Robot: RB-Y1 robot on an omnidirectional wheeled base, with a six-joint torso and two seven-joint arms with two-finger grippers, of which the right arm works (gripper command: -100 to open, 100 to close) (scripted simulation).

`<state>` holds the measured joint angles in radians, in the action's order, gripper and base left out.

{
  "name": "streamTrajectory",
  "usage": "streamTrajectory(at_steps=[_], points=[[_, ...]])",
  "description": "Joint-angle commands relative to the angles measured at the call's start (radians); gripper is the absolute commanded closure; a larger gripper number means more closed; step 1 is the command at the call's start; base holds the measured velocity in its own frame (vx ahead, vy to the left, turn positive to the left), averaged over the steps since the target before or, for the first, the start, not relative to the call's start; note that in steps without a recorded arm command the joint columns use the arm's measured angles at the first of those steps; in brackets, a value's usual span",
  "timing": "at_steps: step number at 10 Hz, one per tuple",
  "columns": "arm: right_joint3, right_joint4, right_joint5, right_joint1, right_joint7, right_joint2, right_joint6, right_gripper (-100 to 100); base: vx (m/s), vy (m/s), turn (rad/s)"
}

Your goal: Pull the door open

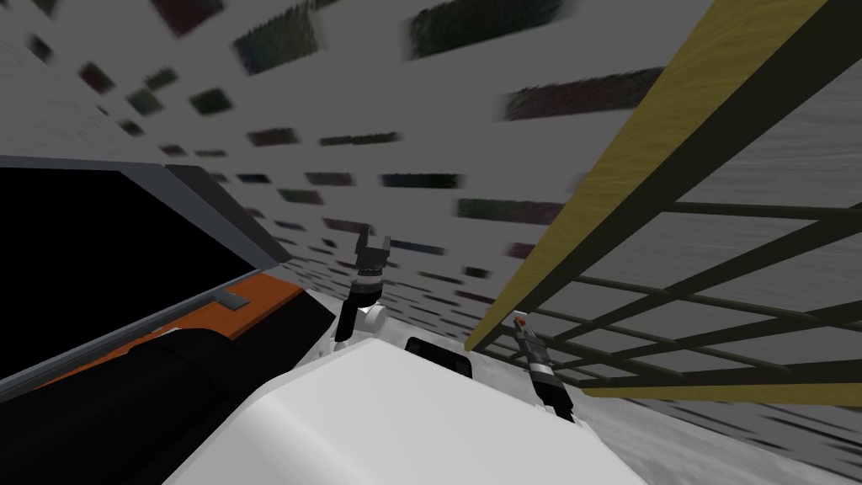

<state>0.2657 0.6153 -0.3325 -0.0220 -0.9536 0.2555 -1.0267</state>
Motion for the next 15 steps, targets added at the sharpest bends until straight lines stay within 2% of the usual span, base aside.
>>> streamTrajectory(at_steps=[1,9,10,14,15], points=[[-0.010,-0.004,0.014,0.002,0.046,-0.002,0.001,100,-0.049,-0.021,0.048],[-0.049,-0.003,0.091,0.009,0.262,0.002,0.012,100,-0.042,-0.017,0.048],[-0.049,-0.003,0.091,0.009,0.272,0.002,0.012,100,-0.031,-0.019,0.030],[-0.070,-0.003,0.130,0.012,0.382,0.003,0.018,100,-0.035,-0.016,0.046],[-0.070,-0.003,0.130,0.012,0.386,0.003,0.018,100,-0.028,-0.013,0.022]])
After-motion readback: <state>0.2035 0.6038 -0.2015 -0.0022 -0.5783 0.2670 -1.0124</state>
